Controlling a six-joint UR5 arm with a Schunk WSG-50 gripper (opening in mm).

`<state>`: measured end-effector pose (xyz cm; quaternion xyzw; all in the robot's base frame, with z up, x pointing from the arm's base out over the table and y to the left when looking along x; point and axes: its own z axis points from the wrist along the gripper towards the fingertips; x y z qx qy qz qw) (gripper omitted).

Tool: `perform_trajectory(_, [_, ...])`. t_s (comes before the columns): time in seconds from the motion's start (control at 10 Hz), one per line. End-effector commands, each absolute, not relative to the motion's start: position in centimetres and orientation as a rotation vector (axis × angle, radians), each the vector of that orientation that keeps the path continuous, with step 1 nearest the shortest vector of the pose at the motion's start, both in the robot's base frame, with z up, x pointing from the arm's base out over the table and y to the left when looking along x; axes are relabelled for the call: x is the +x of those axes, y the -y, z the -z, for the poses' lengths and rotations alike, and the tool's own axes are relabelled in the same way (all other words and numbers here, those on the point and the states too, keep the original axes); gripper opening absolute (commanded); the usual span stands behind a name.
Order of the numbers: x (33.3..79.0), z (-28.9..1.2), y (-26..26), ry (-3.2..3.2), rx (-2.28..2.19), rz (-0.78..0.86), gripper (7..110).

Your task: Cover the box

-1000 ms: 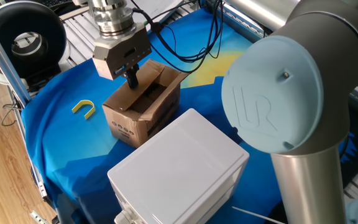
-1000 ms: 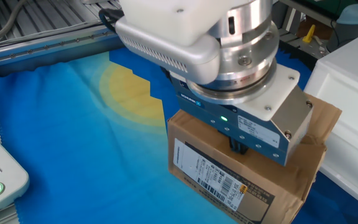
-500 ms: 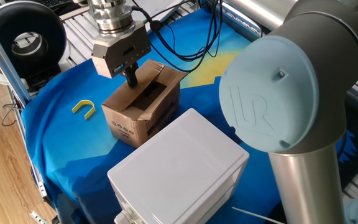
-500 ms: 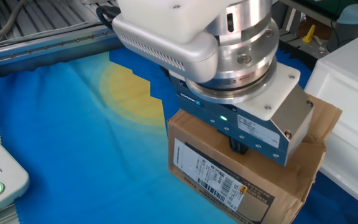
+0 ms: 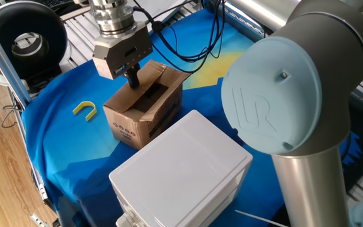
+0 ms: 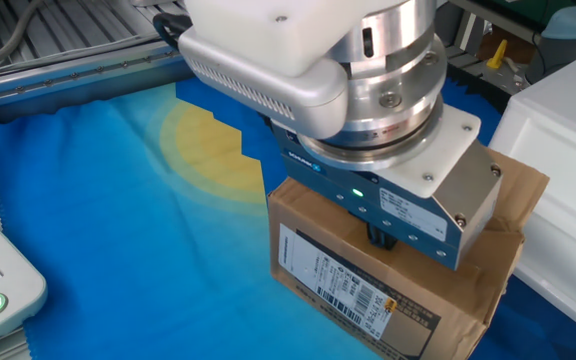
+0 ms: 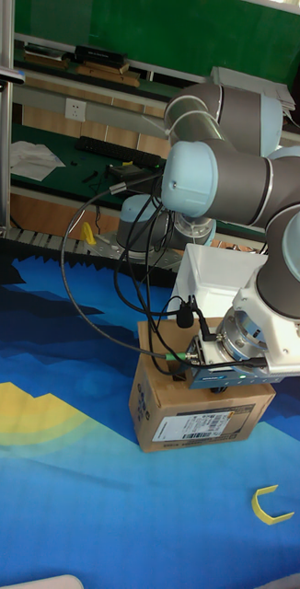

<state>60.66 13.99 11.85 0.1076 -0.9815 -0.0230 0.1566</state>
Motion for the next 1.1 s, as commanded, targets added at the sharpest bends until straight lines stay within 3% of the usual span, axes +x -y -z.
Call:
perform_trajectory(0.0, [60.73, -11.91, -14.32, 2.812, 0.306, 0.086, 7])
perform_trajectory(1.0, [60.74, -11.88, -14.19, 2.810, 0.300, 0.075, 7])
